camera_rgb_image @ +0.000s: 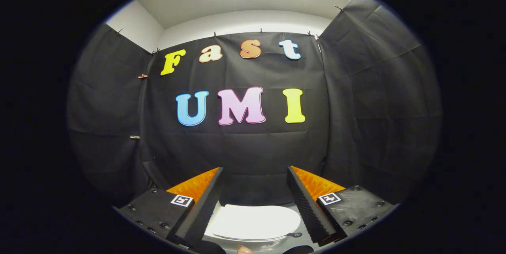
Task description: Open the toilet lid.
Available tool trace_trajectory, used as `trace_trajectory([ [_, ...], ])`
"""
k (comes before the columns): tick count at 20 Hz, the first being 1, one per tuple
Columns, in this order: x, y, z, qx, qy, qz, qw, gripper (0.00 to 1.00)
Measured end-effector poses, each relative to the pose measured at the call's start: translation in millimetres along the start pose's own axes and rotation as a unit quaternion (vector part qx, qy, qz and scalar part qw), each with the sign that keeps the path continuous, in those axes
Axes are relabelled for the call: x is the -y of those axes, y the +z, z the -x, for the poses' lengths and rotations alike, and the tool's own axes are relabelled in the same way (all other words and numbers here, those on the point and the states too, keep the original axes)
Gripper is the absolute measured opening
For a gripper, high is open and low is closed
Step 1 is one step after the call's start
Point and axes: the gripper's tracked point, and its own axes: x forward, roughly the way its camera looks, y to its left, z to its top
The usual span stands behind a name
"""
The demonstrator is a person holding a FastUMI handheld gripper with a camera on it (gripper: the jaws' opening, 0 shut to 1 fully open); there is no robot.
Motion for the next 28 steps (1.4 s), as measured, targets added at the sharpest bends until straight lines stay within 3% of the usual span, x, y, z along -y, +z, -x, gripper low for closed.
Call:
trace_trajectory([
  [8,46,-18,-14,-0.022,-0.038,-0.011,0.999,0.99],
  [18,126,-71,-37,-0.073,-0.097,-0.045,0.992,0.99],
  [23,164,-110,-53,-0.099,-0.109,-0.101,0.984,0.99],
  [28,196,-179,-73,-0.15,-0.109,-0.199,0.962,0.98],
])
